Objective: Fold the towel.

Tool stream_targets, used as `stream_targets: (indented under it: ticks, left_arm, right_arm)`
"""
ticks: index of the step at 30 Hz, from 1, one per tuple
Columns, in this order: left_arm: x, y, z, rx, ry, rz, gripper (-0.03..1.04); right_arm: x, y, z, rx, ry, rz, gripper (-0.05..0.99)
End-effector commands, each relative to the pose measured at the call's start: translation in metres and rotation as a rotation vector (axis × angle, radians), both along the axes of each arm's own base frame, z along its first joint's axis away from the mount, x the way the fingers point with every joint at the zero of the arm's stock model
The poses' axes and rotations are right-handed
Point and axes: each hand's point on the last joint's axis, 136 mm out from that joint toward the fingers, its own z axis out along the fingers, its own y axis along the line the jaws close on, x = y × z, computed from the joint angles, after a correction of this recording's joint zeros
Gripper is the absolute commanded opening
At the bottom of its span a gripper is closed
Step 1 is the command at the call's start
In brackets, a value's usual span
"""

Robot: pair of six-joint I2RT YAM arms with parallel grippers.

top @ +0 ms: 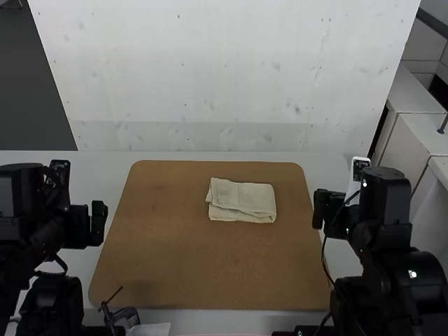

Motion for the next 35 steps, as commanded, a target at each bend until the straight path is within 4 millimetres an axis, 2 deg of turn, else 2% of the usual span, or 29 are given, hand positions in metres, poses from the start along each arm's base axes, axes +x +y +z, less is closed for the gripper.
stream_targets:
  ticks: [1, 7, 35]
  left_arm:
    - [0.000, -0.001, 0.012, 0.003, -0.036, -0.009, 0.99]
    - [0.000, -0.001, 0.012, 0.003, -0.036, -0.007, 0.99]
    - [0.000, 0.000, 0.012, 0.004, -0.036, -0.006, 0.99]
  right_arm:
    - [-0.008, -0.002, 0.016, 0.025, -0.013, -0.016, 0.96]
    - [-0.036, -0.002, -0.006, 0.046, 0.144, -0.026, 0.96]
    - [-0.035, 0.000, -0.004, 0.059, 0.131, -0.019, 0.96]
